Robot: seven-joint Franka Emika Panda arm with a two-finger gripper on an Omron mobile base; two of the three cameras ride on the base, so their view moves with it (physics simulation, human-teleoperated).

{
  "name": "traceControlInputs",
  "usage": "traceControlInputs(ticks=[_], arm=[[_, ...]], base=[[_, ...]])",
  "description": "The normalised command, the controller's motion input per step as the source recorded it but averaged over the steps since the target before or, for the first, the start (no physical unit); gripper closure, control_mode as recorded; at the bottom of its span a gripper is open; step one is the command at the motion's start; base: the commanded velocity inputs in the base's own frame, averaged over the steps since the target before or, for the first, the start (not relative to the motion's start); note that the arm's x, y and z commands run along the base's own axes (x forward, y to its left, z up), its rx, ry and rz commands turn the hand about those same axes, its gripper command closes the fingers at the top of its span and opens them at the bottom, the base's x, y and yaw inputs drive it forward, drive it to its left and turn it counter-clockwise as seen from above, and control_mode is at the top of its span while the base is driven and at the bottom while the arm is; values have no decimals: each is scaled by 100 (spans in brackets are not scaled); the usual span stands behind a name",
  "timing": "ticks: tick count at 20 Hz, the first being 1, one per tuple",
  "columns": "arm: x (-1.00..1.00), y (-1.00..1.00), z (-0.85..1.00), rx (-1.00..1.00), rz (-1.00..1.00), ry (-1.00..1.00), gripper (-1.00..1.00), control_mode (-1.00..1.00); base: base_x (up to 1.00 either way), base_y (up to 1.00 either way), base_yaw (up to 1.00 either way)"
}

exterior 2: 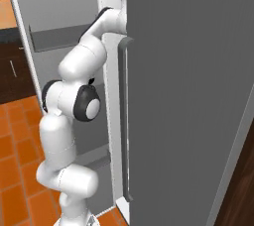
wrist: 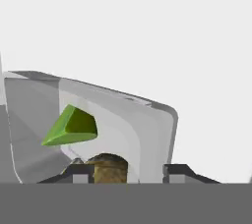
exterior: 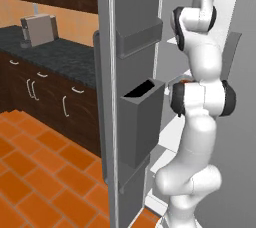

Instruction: Take the meat container that has the chicken drumstick and place it on the second highest rack of the freezer. Then take the vegetable container that has the lemon wedge and onion and place it on the highest rack of the freezer.

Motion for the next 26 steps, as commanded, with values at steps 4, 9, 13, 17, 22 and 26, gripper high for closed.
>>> traceControlInputs(ticks=[4,9,13,17,22,26], arm=[[-74,53,-28,-11,6,-52,-100,-100],[-100,38,-14,-9,23,-21,-100,-100],[-100,40,-23,-8,21,-18,-100,-100],[-100,73,3,-18,16,-24,-100,-100],[-100,100,0,-37,11,-22,-100,-100],[-100,97,0,-48,6,-20,-100,-100]], base=[[0,0,0],[0,0,0],[0,0,0],[0,0,0],[0,0,0],[0,0,0]])
